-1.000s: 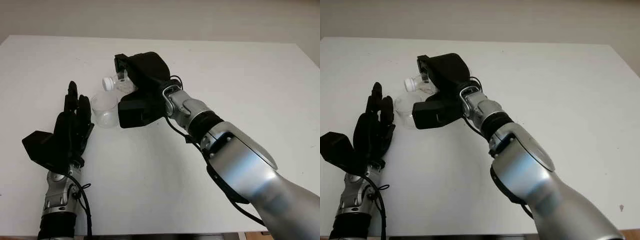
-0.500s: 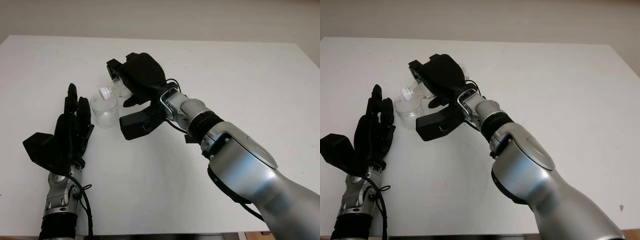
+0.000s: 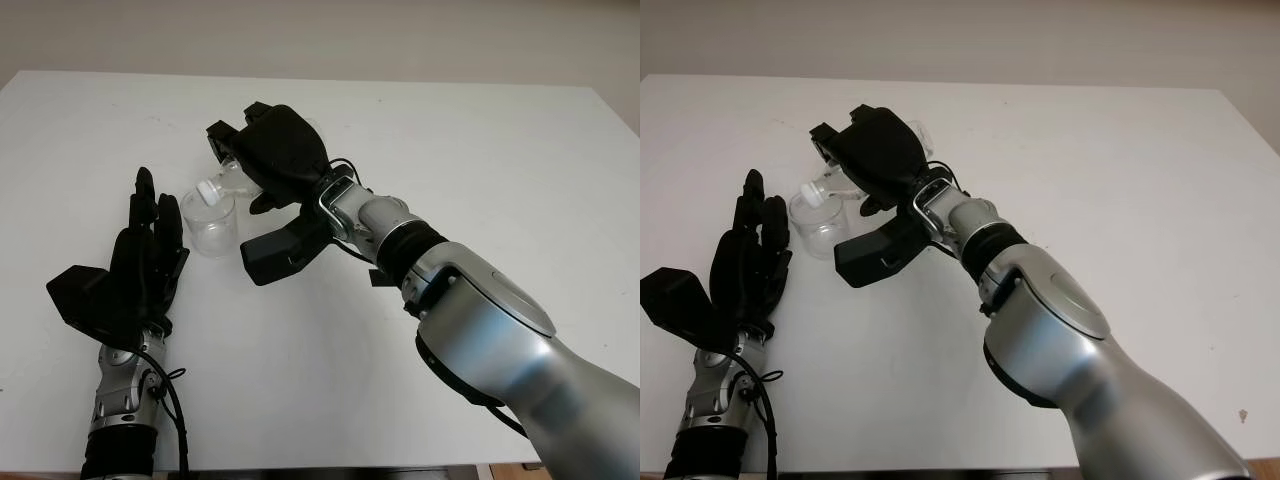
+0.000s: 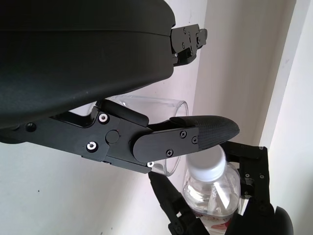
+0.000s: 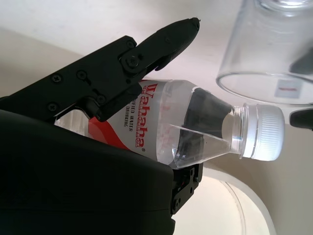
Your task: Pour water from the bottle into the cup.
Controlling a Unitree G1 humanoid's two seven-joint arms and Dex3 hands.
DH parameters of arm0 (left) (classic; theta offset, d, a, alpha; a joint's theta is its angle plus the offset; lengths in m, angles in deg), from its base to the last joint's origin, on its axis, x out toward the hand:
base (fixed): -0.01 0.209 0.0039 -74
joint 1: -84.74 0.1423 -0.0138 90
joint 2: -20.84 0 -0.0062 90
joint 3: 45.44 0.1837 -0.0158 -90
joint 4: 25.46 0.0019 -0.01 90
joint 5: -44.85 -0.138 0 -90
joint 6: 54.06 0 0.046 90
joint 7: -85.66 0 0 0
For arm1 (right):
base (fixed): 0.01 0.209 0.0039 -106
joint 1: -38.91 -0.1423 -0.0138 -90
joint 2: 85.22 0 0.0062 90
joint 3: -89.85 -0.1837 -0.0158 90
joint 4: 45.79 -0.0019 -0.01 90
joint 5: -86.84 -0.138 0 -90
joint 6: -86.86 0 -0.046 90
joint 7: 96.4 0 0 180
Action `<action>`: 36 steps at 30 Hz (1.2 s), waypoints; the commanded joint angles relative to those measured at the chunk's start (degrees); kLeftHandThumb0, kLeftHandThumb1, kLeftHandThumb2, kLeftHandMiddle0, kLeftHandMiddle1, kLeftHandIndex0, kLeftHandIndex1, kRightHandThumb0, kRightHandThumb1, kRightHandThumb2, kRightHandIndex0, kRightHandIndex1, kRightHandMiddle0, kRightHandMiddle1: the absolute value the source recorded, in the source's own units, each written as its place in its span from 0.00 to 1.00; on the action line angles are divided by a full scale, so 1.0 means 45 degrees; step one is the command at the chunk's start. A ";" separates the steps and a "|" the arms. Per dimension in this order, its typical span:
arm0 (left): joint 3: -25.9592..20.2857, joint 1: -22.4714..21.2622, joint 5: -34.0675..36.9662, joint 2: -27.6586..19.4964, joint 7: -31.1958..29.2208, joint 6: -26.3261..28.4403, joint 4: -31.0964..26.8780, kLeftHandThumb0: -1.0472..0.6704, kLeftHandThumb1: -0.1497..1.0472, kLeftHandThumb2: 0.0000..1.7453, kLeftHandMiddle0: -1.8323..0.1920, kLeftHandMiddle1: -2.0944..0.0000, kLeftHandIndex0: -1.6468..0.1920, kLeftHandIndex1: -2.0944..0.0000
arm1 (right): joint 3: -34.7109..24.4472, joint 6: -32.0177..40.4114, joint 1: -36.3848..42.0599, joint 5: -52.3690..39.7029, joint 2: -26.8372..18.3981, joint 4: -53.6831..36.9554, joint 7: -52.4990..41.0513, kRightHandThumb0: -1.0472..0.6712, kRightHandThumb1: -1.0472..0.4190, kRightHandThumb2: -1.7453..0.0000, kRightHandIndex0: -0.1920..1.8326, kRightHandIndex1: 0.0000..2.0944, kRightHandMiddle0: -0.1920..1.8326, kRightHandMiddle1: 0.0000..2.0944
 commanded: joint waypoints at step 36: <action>-0.0028 -0.0247 0.0025 0.0017 -0.0091 -0.0113 0.0383 0.22 1.00 0.31 0.99 0.97 0.98 0.97 | 0.1134 0.1464 -0.0689 0.1205 -0.0198 0.0115 0.1071 0.33 0.02 0.97 0.55 1.00 0.24 0.78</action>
